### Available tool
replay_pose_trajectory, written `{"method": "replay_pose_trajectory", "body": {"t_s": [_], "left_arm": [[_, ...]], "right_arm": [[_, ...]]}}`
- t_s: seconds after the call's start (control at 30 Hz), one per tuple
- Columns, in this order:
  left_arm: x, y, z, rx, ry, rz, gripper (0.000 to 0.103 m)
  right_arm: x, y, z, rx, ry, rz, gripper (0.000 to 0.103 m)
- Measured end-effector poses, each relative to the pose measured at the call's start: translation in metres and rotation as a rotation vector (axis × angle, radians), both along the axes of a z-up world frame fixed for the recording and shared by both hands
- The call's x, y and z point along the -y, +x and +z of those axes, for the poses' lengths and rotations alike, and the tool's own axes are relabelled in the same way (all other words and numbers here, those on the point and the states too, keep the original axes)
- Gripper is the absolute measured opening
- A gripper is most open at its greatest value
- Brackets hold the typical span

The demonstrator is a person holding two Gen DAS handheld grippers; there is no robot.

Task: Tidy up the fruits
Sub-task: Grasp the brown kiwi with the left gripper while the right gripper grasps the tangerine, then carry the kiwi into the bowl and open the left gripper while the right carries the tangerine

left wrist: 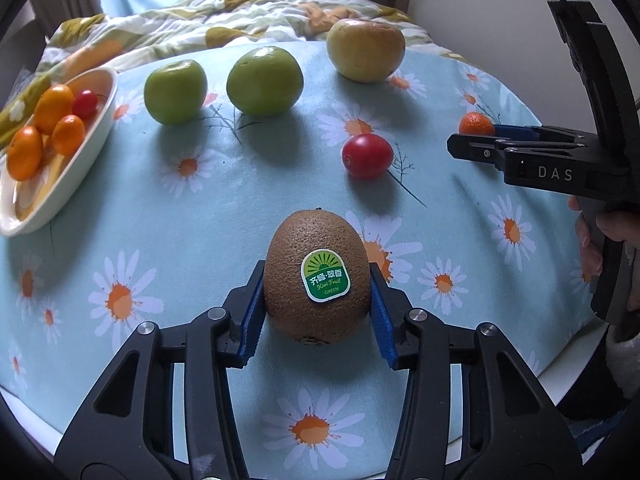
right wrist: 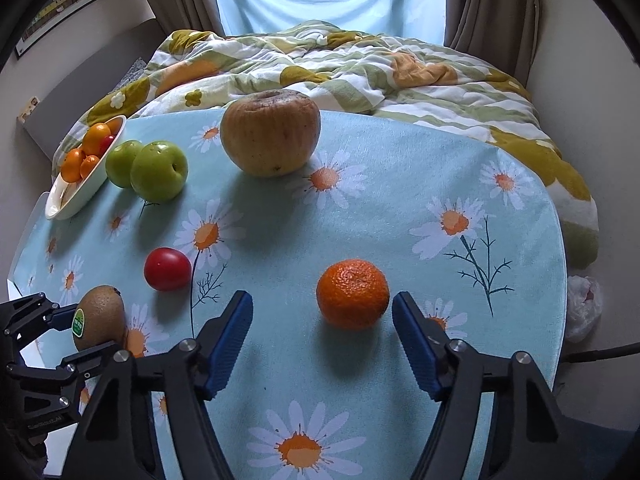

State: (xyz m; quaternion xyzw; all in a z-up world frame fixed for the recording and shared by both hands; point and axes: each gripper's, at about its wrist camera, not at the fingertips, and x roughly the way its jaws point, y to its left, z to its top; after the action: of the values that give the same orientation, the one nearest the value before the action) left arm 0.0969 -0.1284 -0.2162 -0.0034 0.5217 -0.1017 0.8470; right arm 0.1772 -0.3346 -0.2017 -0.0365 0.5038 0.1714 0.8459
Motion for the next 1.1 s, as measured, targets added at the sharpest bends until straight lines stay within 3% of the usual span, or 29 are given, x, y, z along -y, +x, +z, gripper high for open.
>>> {"method": "replay_pose_trajectory", "body": {"t_s": [0.17, 0.3, 0.7, 1.1], "left_arm": [[-0.004, -0.001, 0.000, 0.006, 0.000, 0.026, 0.052], [-0.008, -0.002, 0.001, 0.014, 0.001, 0.046, 0.051], [-0.020, -0.008, 0.023, 0.062, -0.004, 0.092, 0.051], [-0.045, -0.012, 0.077, 0.147, -0.014, 0.178, 0.051]], "right_arm": [[0.001, 0.005, -0.004, 0.008, -0.002, -0.008, 0.055], [0.001, 0.007, -0.003, 0.018, 0.004, -0.007, 0.033], [-0.007, -0.003, 0.018, 0.064, 0.012, 0.038, 0.033], [-0.029, -0.013, 0.062, 0.089, 0.052, 0.110, 0.033]]}}
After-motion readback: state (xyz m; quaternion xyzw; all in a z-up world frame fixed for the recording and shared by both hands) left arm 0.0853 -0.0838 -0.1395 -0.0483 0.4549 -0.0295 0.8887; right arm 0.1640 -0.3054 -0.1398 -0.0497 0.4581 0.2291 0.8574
